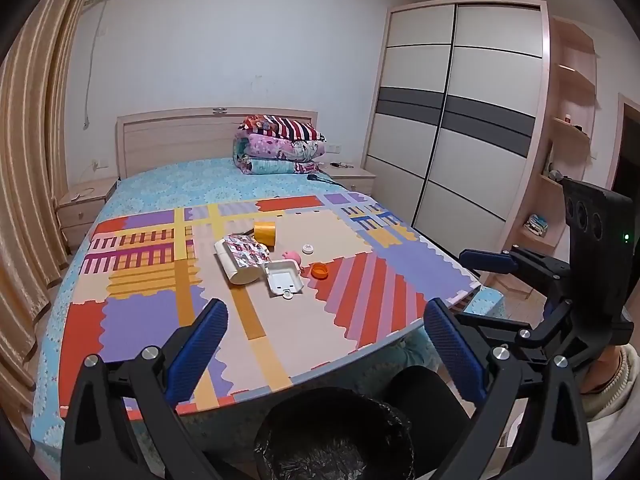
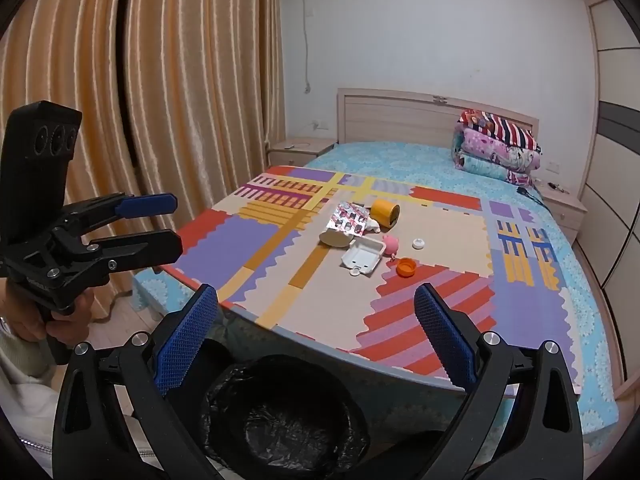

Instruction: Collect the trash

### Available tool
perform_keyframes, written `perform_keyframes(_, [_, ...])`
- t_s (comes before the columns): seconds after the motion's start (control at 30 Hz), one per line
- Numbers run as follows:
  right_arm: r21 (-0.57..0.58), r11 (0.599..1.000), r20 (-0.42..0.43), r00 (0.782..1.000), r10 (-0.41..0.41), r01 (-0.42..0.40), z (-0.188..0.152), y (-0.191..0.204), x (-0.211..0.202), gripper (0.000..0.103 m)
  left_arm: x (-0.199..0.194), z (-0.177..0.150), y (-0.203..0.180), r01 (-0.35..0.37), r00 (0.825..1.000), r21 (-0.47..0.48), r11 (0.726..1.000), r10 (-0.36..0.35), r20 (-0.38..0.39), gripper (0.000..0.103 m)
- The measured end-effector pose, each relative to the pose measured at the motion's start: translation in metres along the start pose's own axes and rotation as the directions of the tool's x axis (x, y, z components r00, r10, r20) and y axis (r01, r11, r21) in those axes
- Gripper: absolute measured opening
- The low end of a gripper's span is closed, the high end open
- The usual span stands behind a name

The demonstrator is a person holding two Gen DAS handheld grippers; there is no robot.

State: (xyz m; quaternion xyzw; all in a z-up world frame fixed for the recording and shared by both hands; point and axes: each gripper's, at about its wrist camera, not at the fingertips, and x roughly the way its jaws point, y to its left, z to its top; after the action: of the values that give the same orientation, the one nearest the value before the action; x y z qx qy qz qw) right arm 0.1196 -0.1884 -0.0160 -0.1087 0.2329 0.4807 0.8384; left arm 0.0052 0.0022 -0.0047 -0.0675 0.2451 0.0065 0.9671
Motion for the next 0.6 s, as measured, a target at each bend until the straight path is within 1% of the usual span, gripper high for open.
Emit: perform_keyframes(0.6, [0.001, 1.0, 0.0, 1.0, 0.0, 0.0, 0.0006, 0.0002, -0.0014, 0.1, -0.0017, 0.0029, -0.0009, 0.0, 1.0, -0.003, 1.0, 0.0, 0.002, 0.095])
